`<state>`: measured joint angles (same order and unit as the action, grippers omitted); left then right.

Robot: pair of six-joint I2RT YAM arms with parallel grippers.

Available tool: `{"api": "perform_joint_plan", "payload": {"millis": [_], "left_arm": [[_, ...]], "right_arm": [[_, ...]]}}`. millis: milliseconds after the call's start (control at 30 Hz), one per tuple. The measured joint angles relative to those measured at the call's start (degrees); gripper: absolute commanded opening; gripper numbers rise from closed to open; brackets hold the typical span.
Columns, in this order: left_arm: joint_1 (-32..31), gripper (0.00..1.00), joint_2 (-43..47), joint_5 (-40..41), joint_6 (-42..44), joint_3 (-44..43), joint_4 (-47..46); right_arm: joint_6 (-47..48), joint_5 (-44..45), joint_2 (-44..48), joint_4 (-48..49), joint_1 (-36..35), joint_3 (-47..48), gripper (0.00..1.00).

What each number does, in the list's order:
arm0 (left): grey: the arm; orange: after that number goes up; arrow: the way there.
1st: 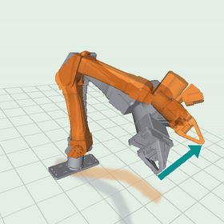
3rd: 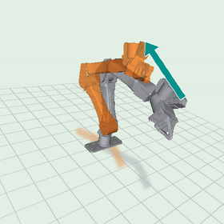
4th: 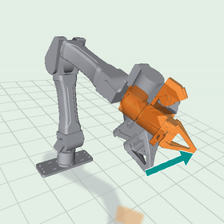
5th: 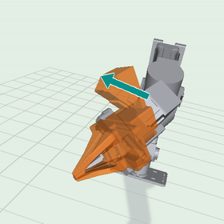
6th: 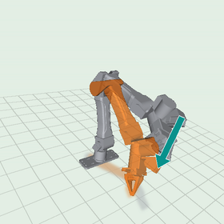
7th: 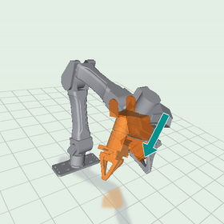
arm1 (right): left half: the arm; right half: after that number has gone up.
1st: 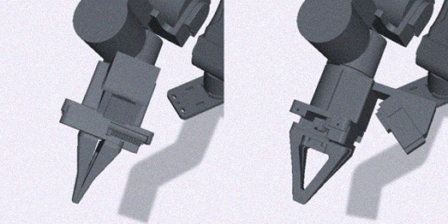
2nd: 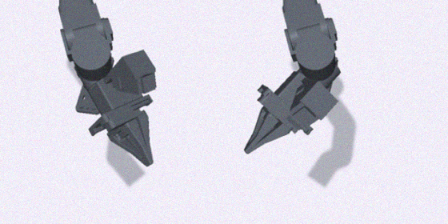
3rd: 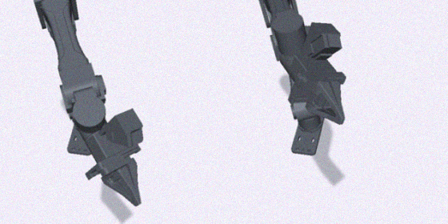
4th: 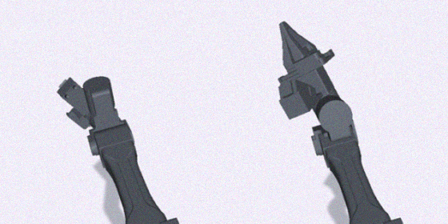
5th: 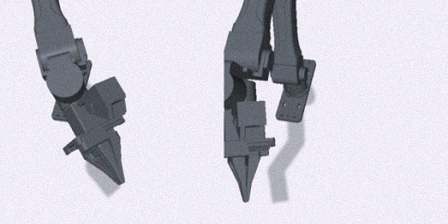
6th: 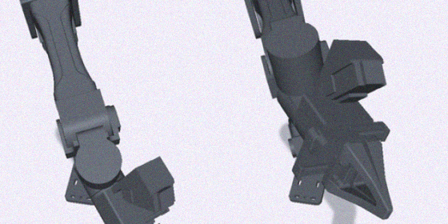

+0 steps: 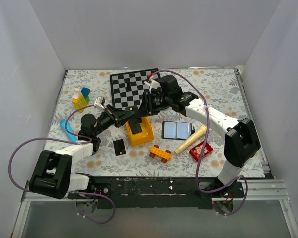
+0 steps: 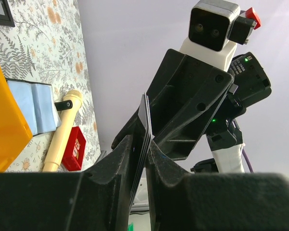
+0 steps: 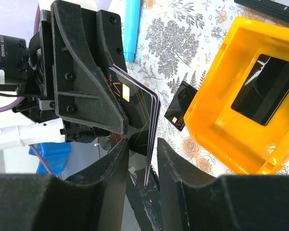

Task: Put the credit cards into the card holder
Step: Pick up the credit card from the storage box.

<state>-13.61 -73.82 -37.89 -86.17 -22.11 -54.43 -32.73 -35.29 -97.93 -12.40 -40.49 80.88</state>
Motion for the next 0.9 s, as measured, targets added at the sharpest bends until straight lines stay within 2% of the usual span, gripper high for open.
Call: {"api": "perform_joint_plan", "payload": {"millis": [500, 900], "left_arm": [[0.0, 0.15, 0.0, 0.4, -0.3, 0.2, 0.0], [0.0, 0.15, -0.6, 0.4, -0.7, 0.3, -0.1]], "right_arm": [[0.0, 1.1, 0.0, -0.2, 0.0, 0.0, 0.38], [-0.1, 2.1, 0.2, -0.2, 0.0, -0.1, 0.33]]}}
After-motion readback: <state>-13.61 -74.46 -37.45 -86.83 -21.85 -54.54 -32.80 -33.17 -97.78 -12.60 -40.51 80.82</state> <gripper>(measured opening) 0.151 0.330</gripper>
